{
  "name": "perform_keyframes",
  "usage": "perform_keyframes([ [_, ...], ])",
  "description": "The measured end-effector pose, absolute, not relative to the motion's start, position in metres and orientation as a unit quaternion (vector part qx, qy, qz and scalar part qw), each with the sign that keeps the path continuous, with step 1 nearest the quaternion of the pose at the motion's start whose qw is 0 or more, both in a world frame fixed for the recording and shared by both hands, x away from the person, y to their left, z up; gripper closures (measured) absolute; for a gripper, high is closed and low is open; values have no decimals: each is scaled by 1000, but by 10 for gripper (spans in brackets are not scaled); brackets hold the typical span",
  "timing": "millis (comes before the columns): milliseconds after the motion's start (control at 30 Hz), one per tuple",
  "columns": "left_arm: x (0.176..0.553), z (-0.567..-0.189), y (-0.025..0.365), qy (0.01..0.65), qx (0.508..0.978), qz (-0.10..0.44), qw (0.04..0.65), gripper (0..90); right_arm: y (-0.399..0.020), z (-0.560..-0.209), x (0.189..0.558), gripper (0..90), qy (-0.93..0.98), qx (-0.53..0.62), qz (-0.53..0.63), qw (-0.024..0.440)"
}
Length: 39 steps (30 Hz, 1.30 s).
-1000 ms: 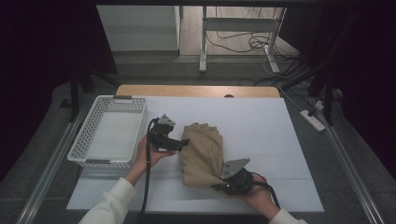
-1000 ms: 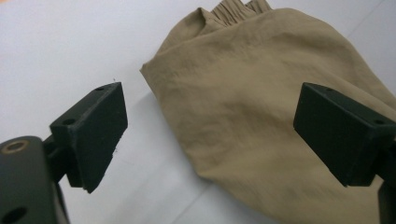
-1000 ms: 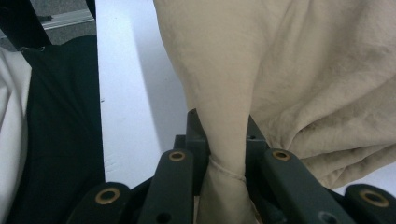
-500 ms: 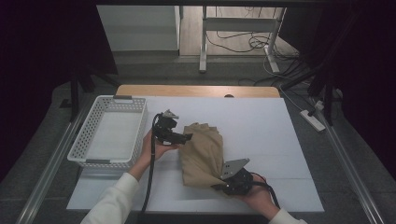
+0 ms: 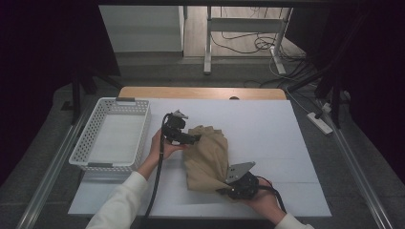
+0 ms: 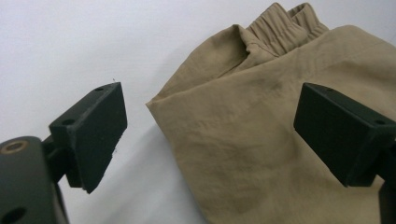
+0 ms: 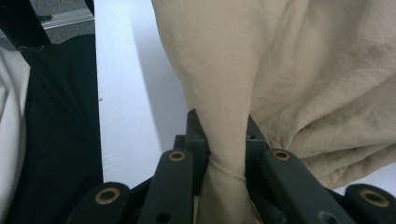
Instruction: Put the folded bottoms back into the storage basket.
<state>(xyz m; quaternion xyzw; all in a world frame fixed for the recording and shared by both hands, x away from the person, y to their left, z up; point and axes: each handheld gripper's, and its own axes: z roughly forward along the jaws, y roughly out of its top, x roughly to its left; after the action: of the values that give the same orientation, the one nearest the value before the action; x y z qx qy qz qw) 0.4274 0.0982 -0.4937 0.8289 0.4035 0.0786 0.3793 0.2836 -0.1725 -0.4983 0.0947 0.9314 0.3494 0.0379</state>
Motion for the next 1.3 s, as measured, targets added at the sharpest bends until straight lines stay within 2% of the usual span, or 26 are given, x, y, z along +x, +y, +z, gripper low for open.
perform_keyframes([
  [467,435,-501,102,409,830,64,374,106,-172,-499,284,785,932,96,349,37],
  [1067,442,-516,84,390,845,43,363,96,-171,-500,283,785,931,99,348,36],
  [1300,443,-522,79,384,852,18,356,86,-171,-501,283,784,932,98,347,36],
])
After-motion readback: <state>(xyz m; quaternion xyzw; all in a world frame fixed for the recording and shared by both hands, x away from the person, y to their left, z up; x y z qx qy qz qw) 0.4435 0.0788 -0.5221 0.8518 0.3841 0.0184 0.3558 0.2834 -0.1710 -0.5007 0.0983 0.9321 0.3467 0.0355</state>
